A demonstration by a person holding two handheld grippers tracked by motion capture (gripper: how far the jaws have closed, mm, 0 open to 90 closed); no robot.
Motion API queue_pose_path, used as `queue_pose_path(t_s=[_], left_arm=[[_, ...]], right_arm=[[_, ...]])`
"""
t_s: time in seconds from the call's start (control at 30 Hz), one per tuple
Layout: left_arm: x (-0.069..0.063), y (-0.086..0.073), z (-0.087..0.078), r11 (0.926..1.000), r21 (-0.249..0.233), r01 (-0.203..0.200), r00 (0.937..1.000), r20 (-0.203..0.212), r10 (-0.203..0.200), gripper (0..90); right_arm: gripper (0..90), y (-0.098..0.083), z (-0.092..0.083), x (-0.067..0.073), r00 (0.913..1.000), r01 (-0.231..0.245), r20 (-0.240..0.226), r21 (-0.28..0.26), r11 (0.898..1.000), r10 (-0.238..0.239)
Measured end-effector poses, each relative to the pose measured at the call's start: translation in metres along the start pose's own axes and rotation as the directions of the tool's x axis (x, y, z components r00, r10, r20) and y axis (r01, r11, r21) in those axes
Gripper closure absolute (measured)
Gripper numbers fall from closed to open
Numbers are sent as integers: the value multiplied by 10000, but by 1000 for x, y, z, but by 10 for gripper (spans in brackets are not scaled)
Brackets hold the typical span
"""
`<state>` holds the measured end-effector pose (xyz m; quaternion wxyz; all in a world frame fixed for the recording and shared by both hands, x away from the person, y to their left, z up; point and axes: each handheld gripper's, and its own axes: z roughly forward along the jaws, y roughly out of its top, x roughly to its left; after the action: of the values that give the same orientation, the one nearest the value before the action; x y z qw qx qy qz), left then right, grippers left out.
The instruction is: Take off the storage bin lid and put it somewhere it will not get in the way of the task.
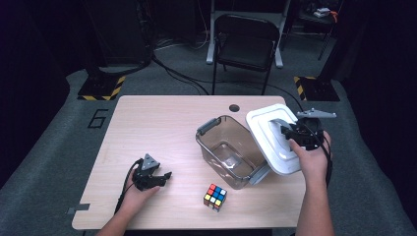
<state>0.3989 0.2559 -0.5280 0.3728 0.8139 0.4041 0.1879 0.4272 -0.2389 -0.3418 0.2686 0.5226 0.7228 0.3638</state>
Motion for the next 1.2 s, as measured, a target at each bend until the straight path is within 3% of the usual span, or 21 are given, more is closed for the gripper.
queue_pose_path(t_s=[1.2], left_arm=[[0,0,0,10000,6,0,10000,-5,0,353]], right_arm=[[671,-15,11,-30,9937,-461,1040,361,9983,421]])
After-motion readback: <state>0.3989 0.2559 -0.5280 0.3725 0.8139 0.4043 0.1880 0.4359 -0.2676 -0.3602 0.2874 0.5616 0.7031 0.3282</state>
